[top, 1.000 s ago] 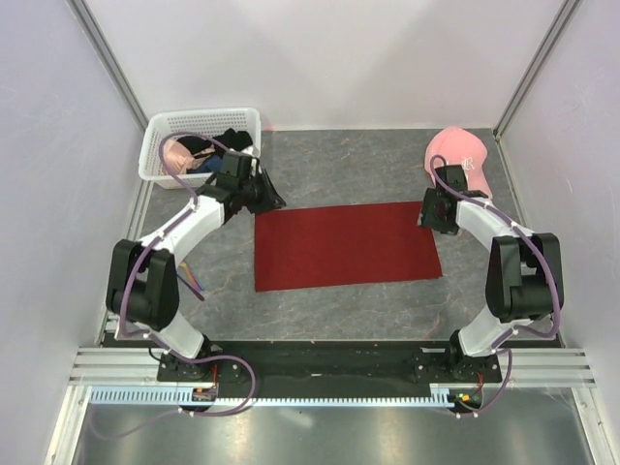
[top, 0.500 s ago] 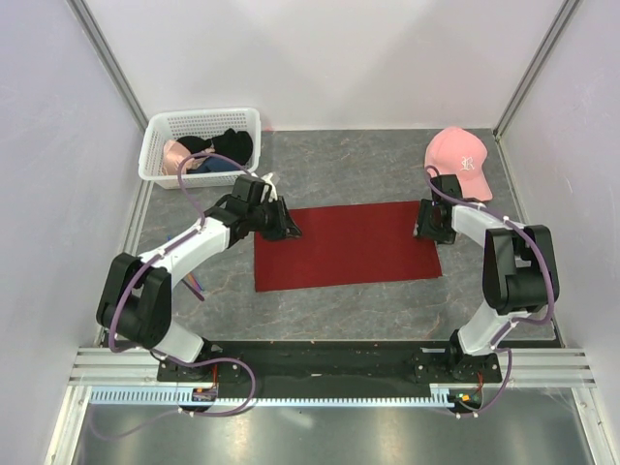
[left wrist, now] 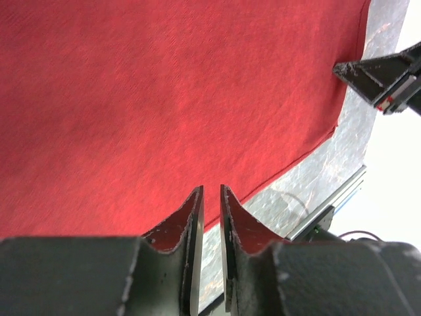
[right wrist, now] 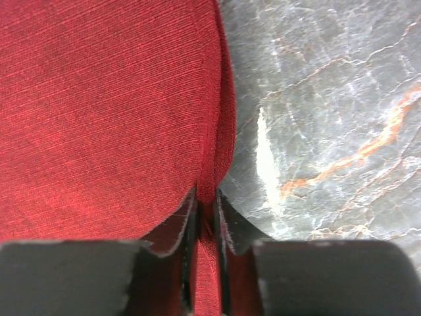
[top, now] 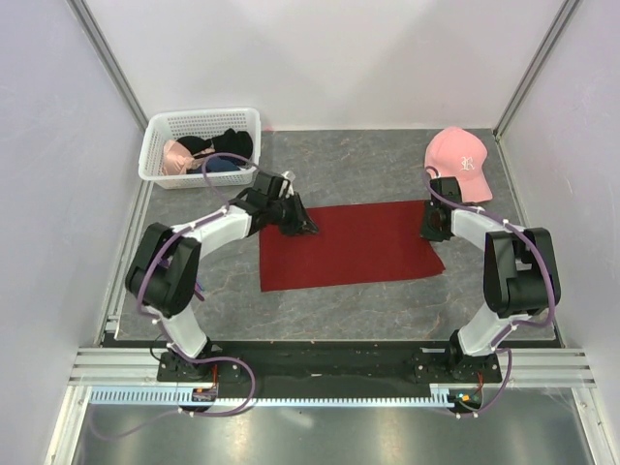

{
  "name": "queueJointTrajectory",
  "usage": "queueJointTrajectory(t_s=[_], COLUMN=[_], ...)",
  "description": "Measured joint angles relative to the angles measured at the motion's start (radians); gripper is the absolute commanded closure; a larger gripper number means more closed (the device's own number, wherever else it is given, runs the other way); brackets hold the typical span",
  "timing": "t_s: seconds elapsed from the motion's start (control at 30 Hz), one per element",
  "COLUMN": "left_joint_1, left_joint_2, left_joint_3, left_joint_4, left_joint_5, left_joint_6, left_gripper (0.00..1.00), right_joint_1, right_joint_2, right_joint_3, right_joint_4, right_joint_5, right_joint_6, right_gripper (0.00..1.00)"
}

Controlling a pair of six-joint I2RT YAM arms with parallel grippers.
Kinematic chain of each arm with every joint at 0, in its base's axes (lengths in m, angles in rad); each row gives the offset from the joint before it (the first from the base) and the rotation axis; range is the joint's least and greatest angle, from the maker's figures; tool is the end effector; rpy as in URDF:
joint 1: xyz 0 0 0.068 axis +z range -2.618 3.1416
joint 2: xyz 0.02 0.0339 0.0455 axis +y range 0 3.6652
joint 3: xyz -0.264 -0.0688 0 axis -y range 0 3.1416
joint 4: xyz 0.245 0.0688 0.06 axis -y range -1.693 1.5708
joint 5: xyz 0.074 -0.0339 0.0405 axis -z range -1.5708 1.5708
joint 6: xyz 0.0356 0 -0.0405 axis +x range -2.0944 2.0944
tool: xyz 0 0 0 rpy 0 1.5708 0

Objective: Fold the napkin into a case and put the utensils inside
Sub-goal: Pick up the rectangle-folded napkin from the center of the board, then fold the rectangle-folded napkin at the center of the board.

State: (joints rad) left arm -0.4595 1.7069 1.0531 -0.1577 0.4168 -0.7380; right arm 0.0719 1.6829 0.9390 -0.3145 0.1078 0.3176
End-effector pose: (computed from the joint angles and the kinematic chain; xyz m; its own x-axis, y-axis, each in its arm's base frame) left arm 0.3164 -0.1726 0.1964 -0.9218 -0.2303 -0.3117 0.0474 0.7313 -0.6804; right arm 0.3235 0.0195 0.1587 -0.8317 0.2514 -0.4950 0.2536 0.9652 0.0640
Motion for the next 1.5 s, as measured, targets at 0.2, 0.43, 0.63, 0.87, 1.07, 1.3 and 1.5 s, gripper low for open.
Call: queueJointTrajectory(t_s=[0.2,0.43,0.63,0.87,1.07,1.3,1.5], left_joint_1=[-0.056,-0.113,-0.157,-0.216,-0.163,0.041,0.045], left_joint_2=[0.204,0.382,0.415,0.428,0.219,-0.108,-0.122], left_joint_3=[0.151,0.256,0.29,0.301,0.08,-0.161,-0.292], left_joint_4=[0.034,0.039,0.072,0.089,0.061,0.026,0.002], left_joint_5=[-0.026,-0.048,-0.061,-0.064,-0.049,-0.109,-0.158], left_joint_6=[-0.04,-0.1,-0.158,-0.198,-0.193,-0.127,-0.079], left_gripper=[0.9,0.91,0.92,0.91,0.91,0.93,0.96], right_joint_1=[0.011,0.043,0.141,0.296,0.308,0.388,0.539], right_joint_2=[-0.026,-0.166,-0.23,-0.228,-0.23,-0.242,-0.193], right_joint_3=[0.0,0.023,0.112,0.141,0.141,0.161,0.261], right_joint_4=[-0.034,-0.113,-0.143,-0.125,-0.133,-0.163,-0.167], right_joint_5=[-0.006,-0.018,-0.069,-0.187,-0.201,-0.184,-0.15], right_joint_6=[0.004,0.003,0.034,0.134,0.15,0.154,0.212], right_gripper=[1.0,1.0,1.0,1.0,1.0,1.0,1.0])
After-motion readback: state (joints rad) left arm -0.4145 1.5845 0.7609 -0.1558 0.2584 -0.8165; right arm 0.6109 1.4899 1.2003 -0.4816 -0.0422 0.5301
